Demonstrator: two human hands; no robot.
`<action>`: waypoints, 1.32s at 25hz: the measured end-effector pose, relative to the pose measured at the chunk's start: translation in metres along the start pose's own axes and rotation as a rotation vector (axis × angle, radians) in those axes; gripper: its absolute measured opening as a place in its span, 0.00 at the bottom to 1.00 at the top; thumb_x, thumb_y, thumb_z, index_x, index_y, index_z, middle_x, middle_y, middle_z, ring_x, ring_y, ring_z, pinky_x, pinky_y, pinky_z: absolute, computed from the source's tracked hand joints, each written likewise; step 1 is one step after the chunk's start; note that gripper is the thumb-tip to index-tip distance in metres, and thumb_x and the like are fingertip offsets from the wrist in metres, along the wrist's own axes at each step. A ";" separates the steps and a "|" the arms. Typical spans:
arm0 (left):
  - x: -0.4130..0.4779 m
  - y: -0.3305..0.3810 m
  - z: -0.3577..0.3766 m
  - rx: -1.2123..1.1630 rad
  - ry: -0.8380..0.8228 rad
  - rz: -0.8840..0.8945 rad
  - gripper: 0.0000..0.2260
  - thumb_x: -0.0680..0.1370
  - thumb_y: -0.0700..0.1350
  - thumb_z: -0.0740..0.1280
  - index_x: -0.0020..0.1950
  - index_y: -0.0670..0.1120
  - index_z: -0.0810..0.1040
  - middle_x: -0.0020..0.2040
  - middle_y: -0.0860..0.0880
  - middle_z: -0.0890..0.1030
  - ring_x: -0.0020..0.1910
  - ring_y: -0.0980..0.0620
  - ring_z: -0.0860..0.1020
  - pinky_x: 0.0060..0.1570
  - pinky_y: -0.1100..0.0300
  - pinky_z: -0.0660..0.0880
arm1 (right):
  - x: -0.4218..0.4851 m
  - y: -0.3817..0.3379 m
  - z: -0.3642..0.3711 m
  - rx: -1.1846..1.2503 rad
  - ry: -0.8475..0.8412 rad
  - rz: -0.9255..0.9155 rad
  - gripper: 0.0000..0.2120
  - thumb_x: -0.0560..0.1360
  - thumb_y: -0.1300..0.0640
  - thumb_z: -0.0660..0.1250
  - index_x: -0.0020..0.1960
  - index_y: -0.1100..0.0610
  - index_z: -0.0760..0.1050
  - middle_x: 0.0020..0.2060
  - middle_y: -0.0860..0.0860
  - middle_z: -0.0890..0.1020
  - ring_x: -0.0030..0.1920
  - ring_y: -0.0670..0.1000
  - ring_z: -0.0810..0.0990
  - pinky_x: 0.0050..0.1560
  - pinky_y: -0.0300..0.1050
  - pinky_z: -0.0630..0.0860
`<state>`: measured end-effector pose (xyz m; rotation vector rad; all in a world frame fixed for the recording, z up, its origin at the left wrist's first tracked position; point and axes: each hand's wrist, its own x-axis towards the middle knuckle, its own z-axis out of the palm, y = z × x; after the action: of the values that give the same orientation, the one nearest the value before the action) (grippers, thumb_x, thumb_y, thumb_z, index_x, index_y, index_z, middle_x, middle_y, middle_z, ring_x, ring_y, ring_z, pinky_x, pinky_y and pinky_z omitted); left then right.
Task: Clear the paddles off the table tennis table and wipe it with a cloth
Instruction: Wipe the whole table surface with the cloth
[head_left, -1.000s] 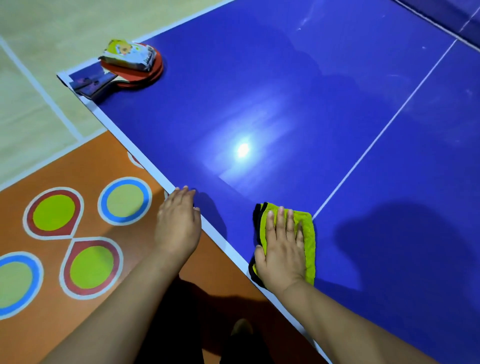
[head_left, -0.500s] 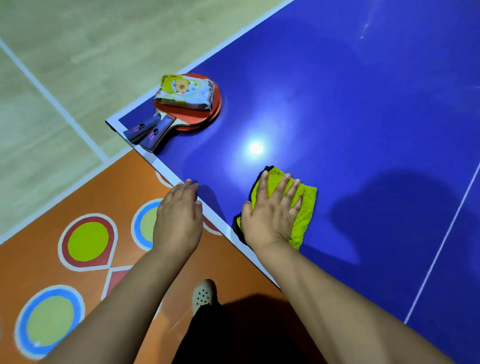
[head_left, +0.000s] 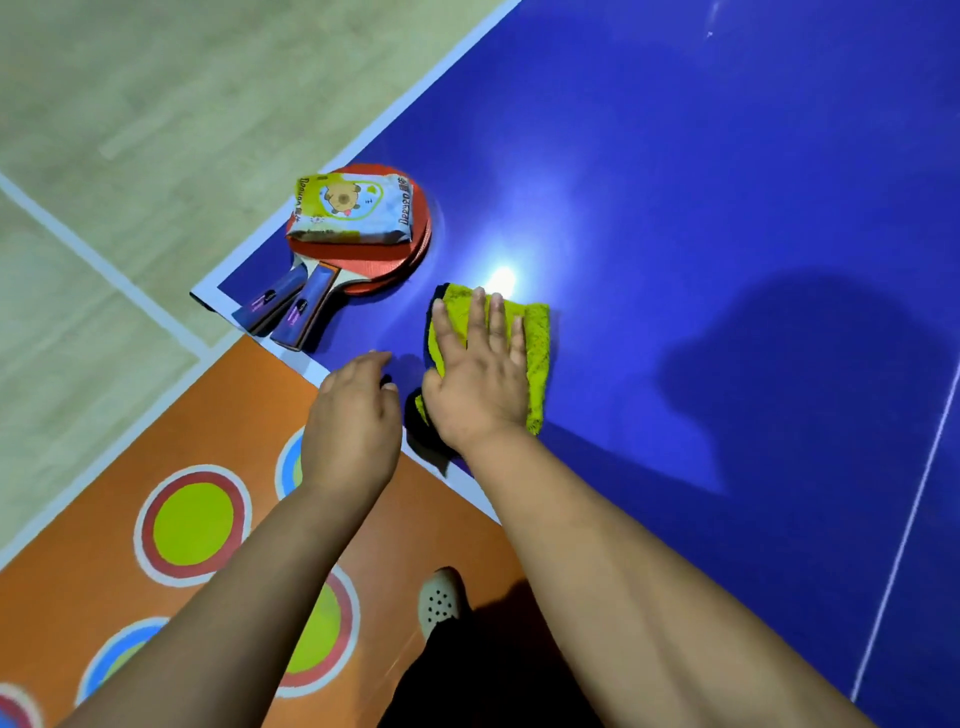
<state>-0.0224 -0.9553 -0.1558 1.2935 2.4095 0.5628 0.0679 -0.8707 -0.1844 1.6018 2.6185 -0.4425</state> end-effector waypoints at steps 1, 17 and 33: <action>0.001 0.007 0.002 0.001 -0.018 0.020 0.16 0.79 0.41 0.58 0.67 0.42 0.71 0.66 0.44 0.74 0.65 0.44 0.69 0.61 0.51 0.67 | -0.005 0.010 -0.002 0.003 0.014 -0.013 0.33 0.78 0.47 0.55 0.78 0.45 0.44 0.78 0.55 0.41 0.77 0.55 0.36 0.75 0.56 0.34; -0.016 0.169 0.082 0.084 -0.296 0.407 0.19 0.78 0.42 0.61 0.68 0.43 0.69 0.68 0.45 0.71 0.66 0.43 0.68 0.64 0.51 0.64 | -0.147 0.285 -0.042 0.030 0.184 0.585 0.35 0.69 0.50 0.48 0.77 0.46 0.55 0.78 0.53 0.53 0.78 0.52 0.49 0.76 0.52 0.41; 0.074 0.152 0.057 0.076 -0.203 0.484 0.16 0.75 0.39 0.63 0.63 0.40 0.75 0.65 0.42 0.74 0.63 0.40 0.71 0.63 0.48 0.66 | -0.083 0.225 -0.041 -0.008 0.136 0.888 0.32 0.76 0.42 0.60 0.77 0.42 0.52 0.78 0.56 0.50 0.77 0.62 0.44 0.67 0.70 0.53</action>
<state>0.0735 -0.8062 -0.1379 1.8846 1.9724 0.4371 0.3089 -0.8359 -0.1799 2.5862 1.6714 -0.2546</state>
